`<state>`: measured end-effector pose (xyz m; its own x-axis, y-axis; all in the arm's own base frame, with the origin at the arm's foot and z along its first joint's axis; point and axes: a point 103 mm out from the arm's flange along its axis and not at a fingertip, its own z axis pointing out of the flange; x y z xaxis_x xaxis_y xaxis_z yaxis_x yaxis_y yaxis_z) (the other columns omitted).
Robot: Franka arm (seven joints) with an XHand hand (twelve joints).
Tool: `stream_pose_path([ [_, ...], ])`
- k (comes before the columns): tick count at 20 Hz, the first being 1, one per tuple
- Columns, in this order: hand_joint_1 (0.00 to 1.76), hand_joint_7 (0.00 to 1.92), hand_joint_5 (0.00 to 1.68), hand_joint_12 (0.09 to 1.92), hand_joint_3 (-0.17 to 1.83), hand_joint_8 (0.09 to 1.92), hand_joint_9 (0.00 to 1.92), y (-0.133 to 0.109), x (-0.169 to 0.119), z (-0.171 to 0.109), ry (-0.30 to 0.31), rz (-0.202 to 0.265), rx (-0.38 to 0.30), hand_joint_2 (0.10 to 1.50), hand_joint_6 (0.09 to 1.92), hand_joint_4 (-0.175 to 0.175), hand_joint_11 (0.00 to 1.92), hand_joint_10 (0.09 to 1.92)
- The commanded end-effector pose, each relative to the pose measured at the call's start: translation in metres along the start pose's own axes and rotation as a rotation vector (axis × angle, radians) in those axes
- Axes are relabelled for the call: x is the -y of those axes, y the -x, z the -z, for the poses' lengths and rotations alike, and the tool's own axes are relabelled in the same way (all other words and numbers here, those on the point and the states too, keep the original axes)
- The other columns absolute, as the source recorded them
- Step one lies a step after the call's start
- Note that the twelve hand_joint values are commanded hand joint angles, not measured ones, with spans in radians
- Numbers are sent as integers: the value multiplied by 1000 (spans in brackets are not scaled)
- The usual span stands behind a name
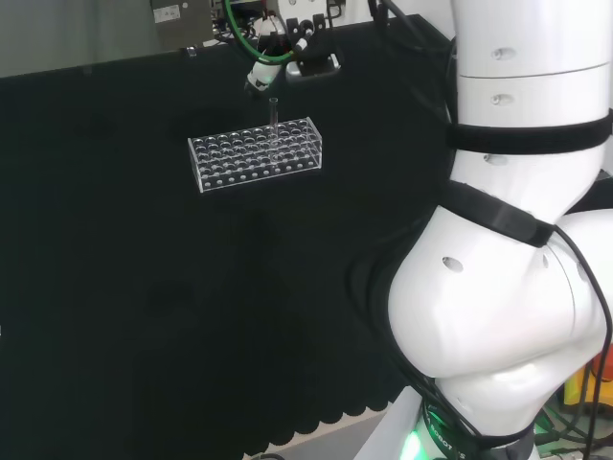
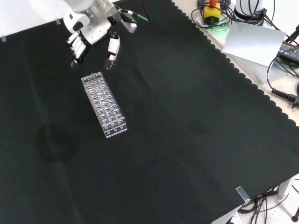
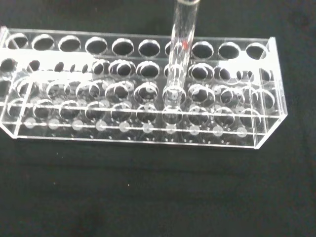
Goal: Pick up the test tube.
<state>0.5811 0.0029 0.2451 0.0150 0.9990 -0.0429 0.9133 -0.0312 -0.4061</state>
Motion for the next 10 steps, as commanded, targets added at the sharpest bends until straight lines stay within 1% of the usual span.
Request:
stream_pose_path([
  [1, 670, 411, 417, 1566, 181, 898, 336, -4, -10, -23, -85, 3, 65, 930, 87, -116, 64, 900],
  [6, 680, 421, 435, 1565, 184, 898, 337, 1, -14, -36, -125, -9, 97, 928, 87, -114, 64, 899],
  [10, 685, 428, 448, 1563, 187, 897, 338, 5, -14, -43, -138, -12, 120, 926, 87, -114, 63, 898],
])
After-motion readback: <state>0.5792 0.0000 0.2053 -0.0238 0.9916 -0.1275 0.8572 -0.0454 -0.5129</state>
